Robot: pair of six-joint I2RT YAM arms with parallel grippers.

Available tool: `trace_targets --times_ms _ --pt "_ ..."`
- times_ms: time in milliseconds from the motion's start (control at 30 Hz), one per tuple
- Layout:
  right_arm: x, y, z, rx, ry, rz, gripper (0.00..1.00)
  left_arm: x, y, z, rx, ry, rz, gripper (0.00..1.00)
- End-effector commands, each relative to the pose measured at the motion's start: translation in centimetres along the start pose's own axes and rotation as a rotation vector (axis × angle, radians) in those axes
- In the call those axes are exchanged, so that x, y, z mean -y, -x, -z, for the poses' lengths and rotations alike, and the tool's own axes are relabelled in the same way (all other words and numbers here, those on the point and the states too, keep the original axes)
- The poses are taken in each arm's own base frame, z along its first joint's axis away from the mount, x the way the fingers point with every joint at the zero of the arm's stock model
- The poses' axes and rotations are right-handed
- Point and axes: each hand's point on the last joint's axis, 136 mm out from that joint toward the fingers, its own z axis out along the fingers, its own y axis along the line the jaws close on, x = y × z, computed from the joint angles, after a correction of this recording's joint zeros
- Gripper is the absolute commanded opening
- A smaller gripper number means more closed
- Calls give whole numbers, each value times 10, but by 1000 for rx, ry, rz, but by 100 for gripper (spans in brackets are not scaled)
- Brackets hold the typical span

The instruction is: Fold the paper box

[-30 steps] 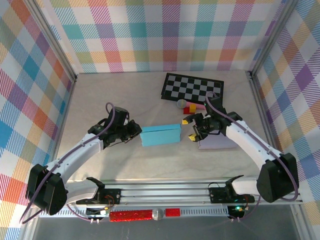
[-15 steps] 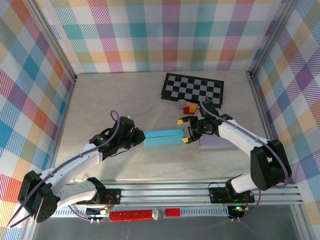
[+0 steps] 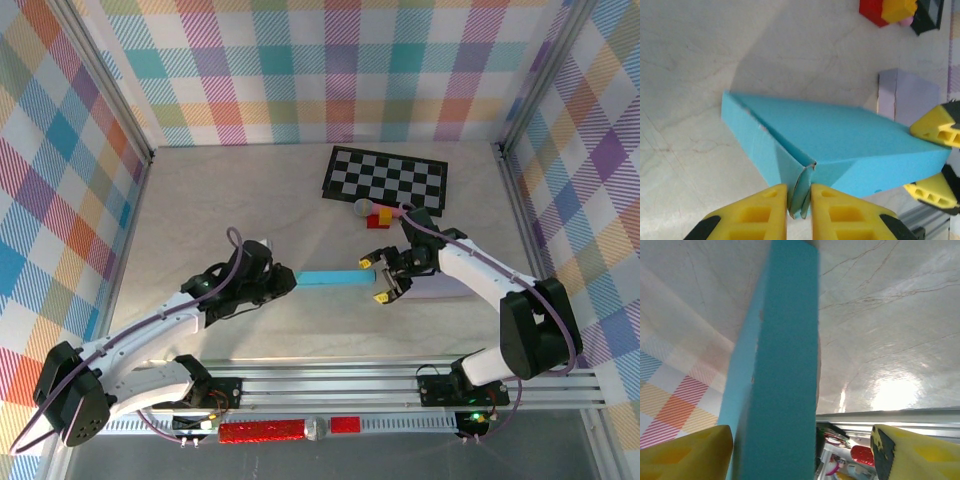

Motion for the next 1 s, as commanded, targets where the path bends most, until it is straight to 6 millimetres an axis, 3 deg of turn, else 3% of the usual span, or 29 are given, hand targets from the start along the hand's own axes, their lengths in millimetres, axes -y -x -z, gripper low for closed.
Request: trace_targets --times_ms 0,100,333,467,600,633,667,700,767,833,867,967 --pt "0 -5 6 -13 -23 65 70 -69 -52 -5 -181 251 13 17" --pt "3 -4 6 -9 -38 93 66 -73 -53 1 -171 255 6 18" --pt "4 0 12 26 -79 174 68 -74 -47 2 -134 265 23 23" --pt "-14 9 24 107 -58 356 67 -56 -26 7 -65 245 45 31" --pt "-30 18 46 243 -47 595 67 -22 9 13 -2 179 47 37" --pt "-33 21 55 286 -48 643 68 -15 18 14 12 166 41 39" --pt "-36 22 65 335 -45 696 80 -9 28 16 30 152 34 41" --pt "-40 23 75 383 -38 749 100 -3 38 19 53 140 28 43" --pt "-45 24 94 463 -33 808 99 3 57 24 96 115 36 48" --pt "-46 27 114 555 -37 829 99 4 74 30 138 97 46 57" --pt "-44 29 125 612 -47 829 99 3 84 34 163 88 51 98" --pt "-41 33 159 772 -63 845 99 2 112 48 252 47 59 100"
